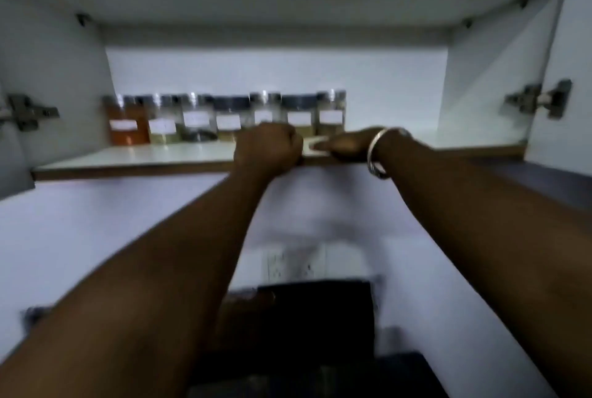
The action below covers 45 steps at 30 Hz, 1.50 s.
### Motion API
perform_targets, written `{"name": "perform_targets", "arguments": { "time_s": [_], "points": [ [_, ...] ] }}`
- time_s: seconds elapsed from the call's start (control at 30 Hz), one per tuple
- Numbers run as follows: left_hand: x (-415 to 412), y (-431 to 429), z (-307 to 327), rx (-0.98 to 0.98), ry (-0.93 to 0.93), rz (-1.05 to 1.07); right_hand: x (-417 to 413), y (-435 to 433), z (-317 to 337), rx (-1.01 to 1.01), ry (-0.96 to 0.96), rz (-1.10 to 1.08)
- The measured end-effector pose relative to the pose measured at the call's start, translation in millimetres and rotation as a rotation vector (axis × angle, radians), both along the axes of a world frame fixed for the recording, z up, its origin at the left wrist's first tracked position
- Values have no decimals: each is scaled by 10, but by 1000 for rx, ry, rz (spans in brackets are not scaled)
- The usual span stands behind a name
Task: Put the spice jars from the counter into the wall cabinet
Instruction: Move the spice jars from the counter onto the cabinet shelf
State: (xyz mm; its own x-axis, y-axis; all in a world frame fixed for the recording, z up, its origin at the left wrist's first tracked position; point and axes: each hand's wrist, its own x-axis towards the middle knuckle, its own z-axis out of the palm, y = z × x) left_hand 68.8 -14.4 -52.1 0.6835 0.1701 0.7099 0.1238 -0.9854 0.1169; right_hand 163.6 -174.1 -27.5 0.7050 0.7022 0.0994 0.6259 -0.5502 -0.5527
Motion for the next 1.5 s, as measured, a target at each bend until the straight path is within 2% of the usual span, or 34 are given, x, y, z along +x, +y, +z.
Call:
{"name": "perform_targets", "arguments": {
  "time_s": [0.13, 0.2, 0.27, 0.33, 0.4, 0.47, 0.53, 0.6, 0.63, 0.7, 0.73, 0.8, 0.87, 0.93, 1.0, 1.2, 1.3, 1.4, 1.5],
  "points": [
    [-178, -185, -168, 92, 80, -42, -476, -200, -136, -130, -267, -65],
    [-270, -328, -310, 148, 21, -70, -652, -276, -289, -144, -487, -156],
    [-392, -534, -601, 185, -60, -125, -891, -384, -575, -44, -613, -149],
    [-532, -734, -1009, 131, -111, -202, -1127, -500, -990, 113, -537, -137],
    [-721, -884, -1520, 41, -70, -260, -1318, -632, -1520, 242, -445, -185],
    [-934, -1005, -2109, -48, 31, -353, -1457, -785, -2173, 241, -367, -228],
    [-1171, -1144, -2757, -83, 240, -388, -1571, -956, -2902, 198, -207, -248],
    [-1451, -1259, -3395, -117, 506, -384, -1672, -1164, -3586, 38, -27, -286],
    [-1579, -1320, -3674, -137, 621, -398, -1723, -1299, -3895, -129, 51, -313],
    [-1856, -1344, -4119, -209, 772, -414, -1838, -1494, -4414, -467, 204, -310],
    [-1964, -1341, -4279, -238, 807, -423, -1892, -1574, -4612, -561, 285, -285],
    [-2097, -1341, -4491, -251, 849, -431, -1966, -1710, -4906, -620, 342, -221],
    [-2130, -1302, -4580, -290, 910, -430, -2002, -1774, -5056, -600, 278, -212],
    [-2089, -1250, -4600, -391, 952, -460, -2008, -1784, -5057, -575, 250, -219],
    [-2027, -1222, -4570, -533, 953, -514, -1950, -1745, -4931, -529, 319, -175],
    [-1817, -1172, -4011, -1155, 734, -566, -1621, -1550, -3841, -164, 585, -7],
    [-1740, -1186, -3433, -1279, 503, -673, -1605, -1452, -3163, 26, 465, -9],
    [-1740, -1229, -2878, -1417, 261, -729, -1752, -1336, -2630, 365, 354, 15],
    [-1813, -1245, -2402, -1445, 126, -826, -1959, -1229, -2275, 656, 311, 63]
  ]
}}
